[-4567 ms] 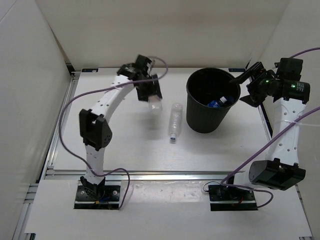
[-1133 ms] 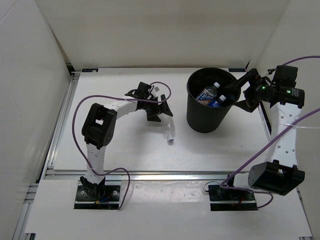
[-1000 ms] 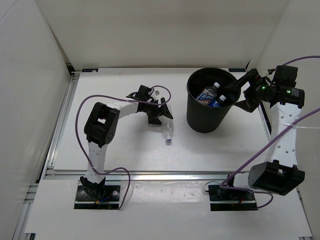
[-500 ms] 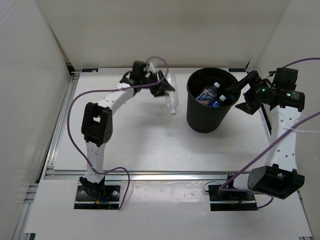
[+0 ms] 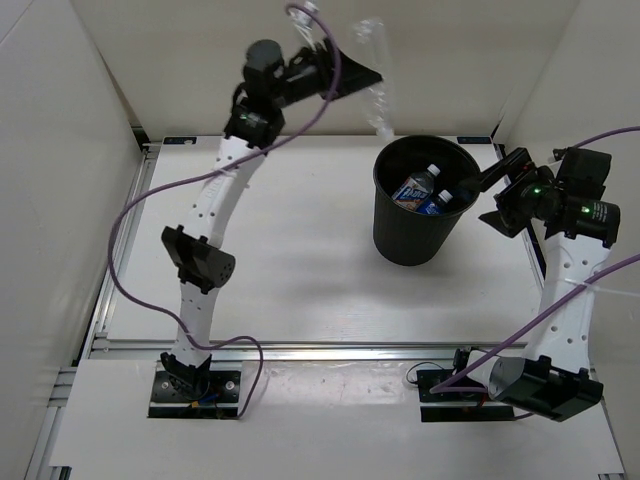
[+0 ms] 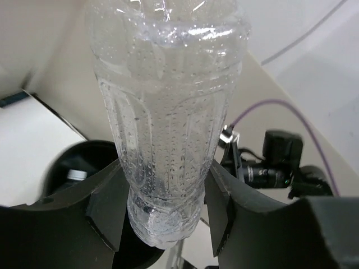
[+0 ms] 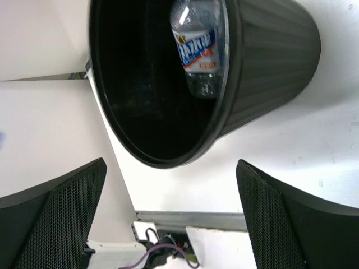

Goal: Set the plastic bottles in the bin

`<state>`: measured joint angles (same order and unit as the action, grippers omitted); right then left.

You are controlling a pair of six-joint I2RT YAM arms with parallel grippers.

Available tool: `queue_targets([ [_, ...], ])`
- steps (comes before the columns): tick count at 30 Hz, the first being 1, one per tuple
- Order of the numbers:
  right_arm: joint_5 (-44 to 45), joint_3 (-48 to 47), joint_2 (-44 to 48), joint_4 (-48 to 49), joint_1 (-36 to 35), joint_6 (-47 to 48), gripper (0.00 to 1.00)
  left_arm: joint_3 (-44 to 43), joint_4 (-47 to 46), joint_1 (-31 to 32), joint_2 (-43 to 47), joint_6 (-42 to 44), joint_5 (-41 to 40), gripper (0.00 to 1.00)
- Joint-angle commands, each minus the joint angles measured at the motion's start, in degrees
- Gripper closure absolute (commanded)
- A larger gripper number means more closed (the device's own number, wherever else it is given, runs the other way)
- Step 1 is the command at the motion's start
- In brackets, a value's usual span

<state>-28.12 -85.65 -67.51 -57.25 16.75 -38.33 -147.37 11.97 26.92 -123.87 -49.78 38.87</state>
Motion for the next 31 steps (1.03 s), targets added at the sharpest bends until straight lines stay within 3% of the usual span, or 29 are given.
queue_targets([
  [1,0.61,-5.05,0.18,1.09,0.12,2.29,0.00,-0.89,3.15,5.77,-6.64,2.76,-3.18,0.41],
  [4,1.31,-6.46,-0.35,1.09,0.12,3.52,0.00,-0.47,2.10,7.53,-7.70,3.28,-5.21,0.40],
  [6,1.31,-7.17,-0.35,1.09,0.12,3.52,0.00,1.20,2.10,8.06,-6.91,5.65,-5.91,0.32],
  [8,1.31,-7.17,-0.35,1.09,0.12,3.52,0.00,3.75,2.10,8.67,-5.77,8.54,-5.91,0.19],
  [9,1.31,-7.17,-0.35,1.09,0.12,3.52,0.00,3.76,2.10,8.68,-3.85,9.95,-5.91,0.00],
  [15,3.69,-7.17,-1.13,0.57,0.12,3.00,0.00,17.88,2.88,8.68,13.28,21.63,-14.69,0.00],
  [22,5.00,-11.73,-2.80,-0.13,0.12,2.99,0.00,38.88,5.86,3.15,28.23,18.85,-22.42,0.00],
  [26,7.46,-14.46,-3.42,-1.62,0.12,2.99,0.00,56.89,10.87,-2.73,45.68,19.71,-40.48,0.00],
  [29,9.92,-17.00,-4.56,-3.91,0.12,2.99,0.00,69.99,13.43,-6.07,53.62,26.30,-50.17,0.00],
  [30,9.93,-17.62,-5.17,-3.92,0.12,2.99,0.00,76.29,14.65,-6.61,58.26,26.31,-61.09,0.00],
  [31,9.93,-18.76,-5.18,-4.44,0.12,2.99,0.00,79.31,14.66,-7.14,60.31,26.31,-67.11,0.00],
])
